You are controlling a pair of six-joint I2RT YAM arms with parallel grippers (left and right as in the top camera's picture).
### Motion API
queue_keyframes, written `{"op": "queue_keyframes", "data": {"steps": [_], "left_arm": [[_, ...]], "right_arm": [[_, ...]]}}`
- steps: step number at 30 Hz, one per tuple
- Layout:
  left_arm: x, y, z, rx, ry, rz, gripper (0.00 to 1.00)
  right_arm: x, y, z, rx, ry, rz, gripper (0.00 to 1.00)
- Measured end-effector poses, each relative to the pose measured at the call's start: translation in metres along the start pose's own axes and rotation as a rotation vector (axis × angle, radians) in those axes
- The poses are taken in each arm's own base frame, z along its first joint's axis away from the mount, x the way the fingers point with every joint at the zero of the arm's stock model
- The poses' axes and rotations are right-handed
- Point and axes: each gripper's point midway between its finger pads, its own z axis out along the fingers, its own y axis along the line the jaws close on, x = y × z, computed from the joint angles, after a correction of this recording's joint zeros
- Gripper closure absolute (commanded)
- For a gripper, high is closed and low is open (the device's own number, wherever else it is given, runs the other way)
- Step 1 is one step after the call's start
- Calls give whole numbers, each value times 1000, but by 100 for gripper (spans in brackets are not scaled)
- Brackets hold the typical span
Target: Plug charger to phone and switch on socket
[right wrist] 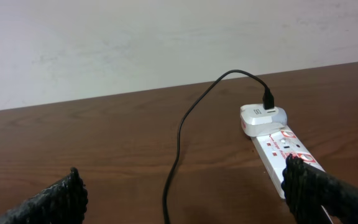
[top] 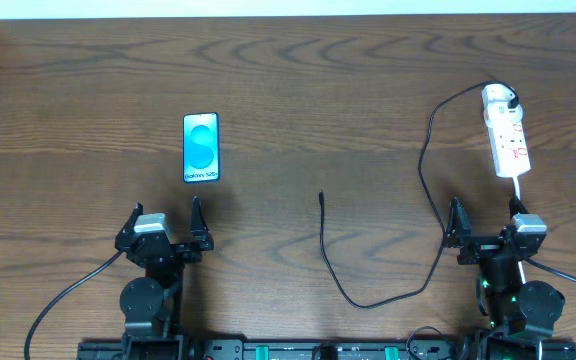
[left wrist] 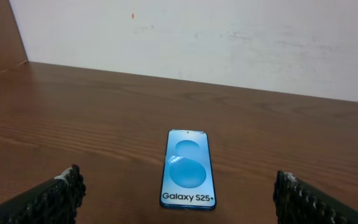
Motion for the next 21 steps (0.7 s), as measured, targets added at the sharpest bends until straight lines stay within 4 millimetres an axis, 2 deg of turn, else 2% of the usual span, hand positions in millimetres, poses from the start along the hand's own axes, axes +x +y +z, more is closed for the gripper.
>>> {"op": "queue_keyframes", "data": {"steps": [16, 21], "left_arm": [[-3, 0, -1, -1, 3, 7, 2], [-19, -2, -1, -3, 23, 9, 2]], "right_arm": [[0, 0, 0, 0, 0, 0, 1], [0, 0, 0, 0, 0, 0, 1]]}}
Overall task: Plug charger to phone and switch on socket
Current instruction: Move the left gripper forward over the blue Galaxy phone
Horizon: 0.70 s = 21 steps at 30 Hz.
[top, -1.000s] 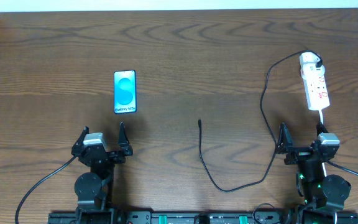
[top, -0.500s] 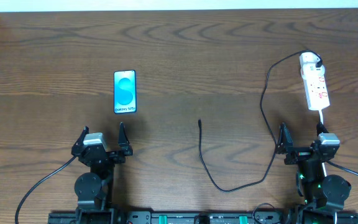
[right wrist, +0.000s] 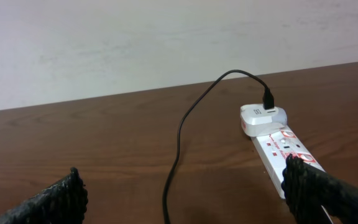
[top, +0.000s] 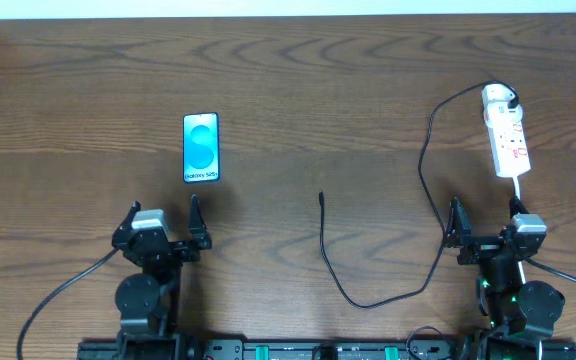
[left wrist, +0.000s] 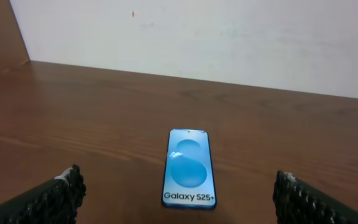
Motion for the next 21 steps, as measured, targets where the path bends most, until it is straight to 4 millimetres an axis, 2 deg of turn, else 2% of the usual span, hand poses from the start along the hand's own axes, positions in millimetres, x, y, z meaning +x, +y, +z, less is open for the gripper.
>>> {"op": "queue_keyframes", "data": {"steps": [4, 8, 17, 21], "left_arm": [[-26, -2, 3, -4, 17, 1, 2], [-55, -5, 15, -6, 53, 6, 2], [-112, -14, 61, -13, 243, 29, 2], [-121, -16, 85, -24, 390, 36, 2]], "right_arm": [[0, 0, 0, 0, 0, 0, 1], [0, 0, 0, 0, 0, 0, 1], [0, 0, 0, 0, 0, 0, 1], [0, 0, 0, 0, 0, 0, 1]]}}
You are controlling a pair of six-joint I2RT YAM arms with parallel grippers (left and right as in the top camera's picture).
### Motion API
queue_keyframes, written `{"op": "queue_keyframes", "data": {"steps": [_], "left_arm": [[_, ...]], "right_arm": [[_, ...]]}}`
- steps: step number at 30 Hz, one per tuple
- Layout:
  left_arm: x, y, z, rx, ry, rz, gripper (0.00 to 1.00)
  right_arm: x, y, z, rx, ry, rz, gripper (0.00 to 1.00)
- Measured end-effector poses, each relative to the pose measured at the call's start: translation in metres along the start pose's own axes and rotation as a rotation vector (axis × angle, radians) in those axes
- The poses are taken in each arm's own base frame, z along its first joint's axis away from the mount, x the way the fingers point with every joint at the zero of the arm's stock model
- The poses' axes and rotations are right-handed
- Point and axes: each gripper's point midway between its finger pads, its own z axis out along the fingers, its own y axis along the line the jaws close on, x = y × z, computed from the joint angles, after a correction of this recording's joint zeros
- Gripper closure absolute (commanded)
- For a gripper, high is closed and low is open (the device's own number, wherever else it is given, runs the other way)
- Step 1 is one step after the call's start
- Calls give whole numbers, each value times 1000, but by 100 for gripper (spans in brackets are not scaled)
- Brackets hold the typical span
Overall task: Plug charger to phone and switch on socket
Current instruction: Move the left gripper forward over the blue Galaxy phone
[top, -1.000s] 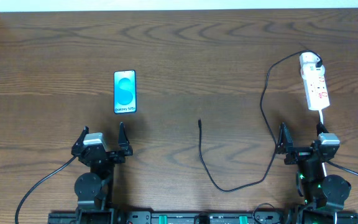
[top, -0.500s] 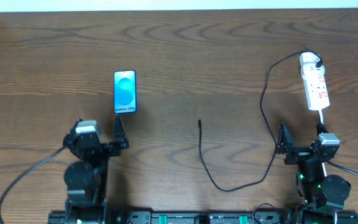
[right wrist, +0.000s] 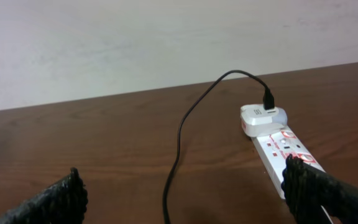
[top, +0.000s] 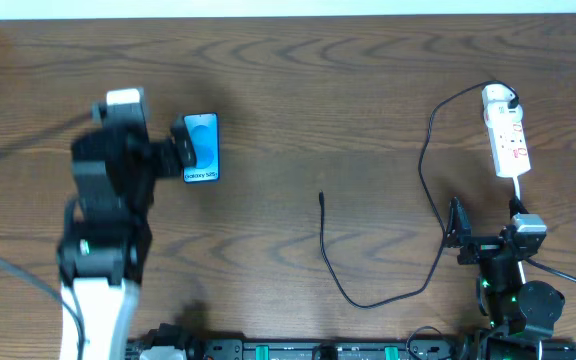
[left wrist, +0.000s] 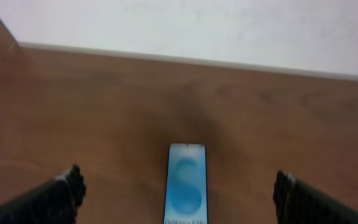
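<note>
A blue-screened phone (top: 203, 147) lies face up on the left of the table; in the left wrist view the phone (left wrist: 187, 183) is blurred, ahead of and between my fingers. My left gripper (left wrist: 182, 208) is open, and its raised arm (top: 103, 190) stands just left of the phone. A black charger cable (top: 423, 170) runs from the white power strip (top: 506, 135) in a loop to its loose plug end (top: 321, 197) at mid table. My right gripper (top: 484, 216) is open at the front right, with the strip (right wrist: 284, 149) ahead of it.
A white adapter (right wrist: 263, 117) sits in the far end of the strip, the cable (right wrist: 179, 143) leaving it. The brown wooden table (top: 298, 70) ends at a pale wall at the back. The strip's own lead passes by the right arm's base.
My left arm has left its rest at the front edge and now stands raised, blurred, beside the phone. The phone sits lower in the left wrist view. My right arm is unchanged.
Both arms rested at the table's front edge with open grippers, phone, cable and strip lying apart. A moment later the left arm had shifted slightly. Now the left arm is up by the phone; the cable, strip and right arm are as before.
</note>
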Motion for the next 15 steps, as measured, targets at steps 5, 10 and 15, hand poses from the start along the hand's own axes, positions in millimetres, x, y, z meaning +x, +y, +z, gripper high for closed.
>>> {"op": "queue_keyframes", "data": {"steps": [5, 10, 15], "left_arm": [[-13, -3, 31, -13, 196, 9, 2], [-8, -5, 62, -18, 369, 16, 2], [13, -7, 92, -17, 479, 16, 2]], "right_arm": [[0, 0, 0, 0, 0, 0, 1], [0, 0, 0, 0, 0, 0, 1], [0, 0, 0, 0, 0, 0, 1]]}}
